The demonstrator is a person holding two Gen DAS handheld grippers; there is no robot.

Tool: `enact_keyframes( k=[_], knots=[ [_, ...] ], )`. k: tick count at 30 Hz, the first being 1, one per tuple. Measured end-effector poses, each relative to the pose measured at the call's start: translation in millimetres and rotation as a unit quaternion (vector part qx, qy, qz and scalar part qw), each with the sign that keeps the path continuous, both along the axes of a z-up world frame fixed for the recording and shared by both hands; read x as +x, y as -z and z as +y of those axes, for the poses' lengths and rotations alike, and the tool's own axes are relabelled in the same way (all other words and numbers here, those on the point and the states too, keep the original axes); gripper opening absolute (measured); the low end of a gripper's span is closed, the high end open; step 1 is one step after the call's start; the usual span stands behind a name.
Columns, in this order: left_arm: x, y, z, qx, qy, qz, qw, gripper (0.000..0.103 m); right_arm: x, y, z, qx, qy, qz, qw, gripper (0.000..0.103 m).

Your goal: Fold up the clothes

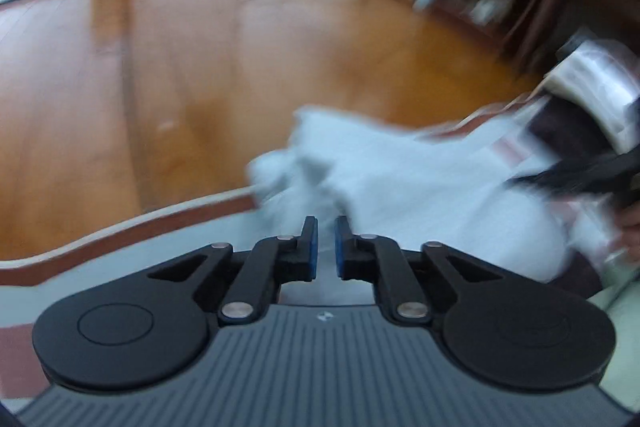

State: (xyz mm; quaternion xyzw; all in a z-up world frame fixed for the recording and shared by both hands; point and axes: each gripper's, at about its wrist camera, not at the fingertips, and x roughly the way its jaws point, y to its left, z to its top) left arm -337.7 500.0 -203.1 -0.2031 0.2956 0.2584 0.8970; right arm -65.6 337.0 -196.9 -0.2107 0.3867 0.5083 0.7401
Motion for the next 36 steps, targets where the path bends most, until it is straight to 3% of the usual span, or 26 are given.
enact_keyframes(
  k=[2, 4, 6, 8, 9, 10, 12, 13, 15, 16, 17, 18, 19, 20, 22, 23, 24, 25, 26, 27, 29, 30, 32, 33, 34, 36],
  knots=[
    [13.6, 2.4, -7.8, 0.051, 0.021, 0.013, 0.9984, 0.021, 1.3, 0.7, -1.0, 0.004, 0.001, 0.005, 1.0, 0.004],
    [27.6, 8.6, -13.5, 0.092, 0.042, 0.022, 0.9946, 0.052, 1.9, 1.5, -1.9, 0.006, 0.0, 0.008, 1.0, 0.004],
    [37.3, 19.7, -10.6, 0.074, 0.048, 0.019, 0.9959, 0.065, 1.7, 1.8, -2.3, 0.007, -0.002, 0.008, 1.0, 0.004],
    [40.8, 26.9, -6.6, 0.053, 0.034, 0.021, 0.9978, 0.065, 1.1, 1.7, -2.6, 0.007, -0.004, 0.007, 1.0, 0.005],
    [40.0, 27.6, -6.0, 0.049, 0.027, 0.024, 0.9982, 0.059, 0.5, 1.5, -2.7, 0.006, -0.004, 0.005, 1.0, 0.006],
    [40.4, 26.0, -4.7, 0.056, 0.015, 0.044, 0.9973, 0.035, -0.4, 1.5, -2.9, 0.007, -0.005, 0.003, 1.0, 0.006],
    [41.3, 22.4, -2.2, 0.07, -0.009, 0.082, 0.9942, 0.014, -2.1, 1.5, -3.2, 0.007, -0.006, 0.0, 1.0, 0.006],
    [40.6, 19.0, -1.5, 0.068, -0.03, 0.09, 0.9931, 0.009, -3.1, 1.5, -3.2, 0.007, -0.006, -0.003, 1.0, 0.006],
    [37.4, 18.2, 2.3, 0.04, -0.071, 0.088, 0.9928, 0.009, -6.3, 1.4, -3.0, 0.006, -0.006, -0.01, 1.0, 0.006],
    [39.7, 18.8, -1.9, 0.049, -0.075, 0.096, 0.9913, 0.009, -8.5, 1.3, -2.6, 0.004, -0.008, -0.017, 1.0, 0.007],
    [45.0, 19.3, -10.6, 0.087, -0.076, 0.123, 0.9856, 0.01, -10.8, 1.2, -2.4, 0.002, -0.011, -0.024, 1.0, 0.007],
    [52.9, 21.5, -22.8, 0.153, -0.085, 0.173, 0.9693, 0.005, -13.0, 1.1, -2.6, 0.0, -0.014, -0.031, 0.999, 0.007],
    [59.2, 24.1, -33.2, 0.212, -0.095, 0.219, 0.9478, 0.004, -14.7, 0.8, -2.4, -0.004, -0.016, -0.038, 0.999, 0.007],
    [57.0, 26.0, -33.6, 0.231, -0.106, 0.24, 0.937, 0.004, -15.8, 0.5, -2.1, -0.009, -0.018, -0.044, 0.999, 0.007],
    [27.0, 15.9, -9.3, 0.115, -0.108, 0.168, 0.9729, 0.005, -17.8, -0.2, -2.3, -0.016, -0.023, -0.056, 0.998, 0.007],
    [5.6, 11.8, 4.8, 0.034, -0.116, 0.104, 0.9872, 0.005, -19.1, -1.3, -2.4, -0.022, -0.021, -0.066, 0.997, 0.007],
    [-13.5, 8.9, 14.6, -0.028, -0.123, 0.051, 0.9907, 0.005, -20.6, -3.6, -2.1, -0.034, -0.012, -0.081, 0.996, 0.009],
    [-27.3, 5.6, 18.6, -0.062, -0.12, 0.017, 0.9907, 0.006, -22.7, -6.0, -1.5, -0.05, 0.0, -0.099, 0.994, 0.009],
    [-34.2, 1.8, 17.1, -0.073, -0.106, -0.001, 0.9917, 0.007, -26.5, -10.2, -2.3, -0.067, 0.015, -0.123, 0.99, 0.01],
    [-40.0, -1.8, 15.0, -0.083, -0.089, -0.017, 0.9924, 0.012, -31.3, -16.9, -6.2, -0.067, 0.023, -0.138, 0.988, 0.016],
    [-40.3, -5.2, 6.1, -0.098, -0.055, -0.023, 0.9934, 0.03, -44.8, -36.6, -19.7, -0.026, -0.001, -0.143, 0.989, 0.021],
    [-38.7, -5.7, 1.3, -0.107, -0.043, -0.024, 0.993, 0.043, -54.0, -47.3, -26.5, 0.0, -0.029, -0.142, 0.989, 0.022],
    [-33.4, -3.0, -6.4, -0.133, -0.028, -0.03, 0.9903, 0.045, -79.2, -63.9, -32.3, 0.029, -0.108, -0.16, 0.981, 0.032],
    [-30.6, -0.3, -8.2, -0.153, -0.018, -0.036, 0.9874, 0.045, -93.6, -67.7, -31.9, 0.033, -0.156, -0.177, 0.971, 0.046],
    [-27.0, 3.9, -10.1, -0.175, -0.009, -0.044, 0.9835, 0.046, -108.1, -69.8, -31.2, 0.034, -0.205, -0.192, 0.959, 0.053],
    [-18.2, 11.7, -12.5, -0.211, -0.001, -0.063, 0.9754, 0.047, -136.1, -62.1, -27.1, 0.016, -0.303, -0.208, 0.93, 0.059]
  ],
)
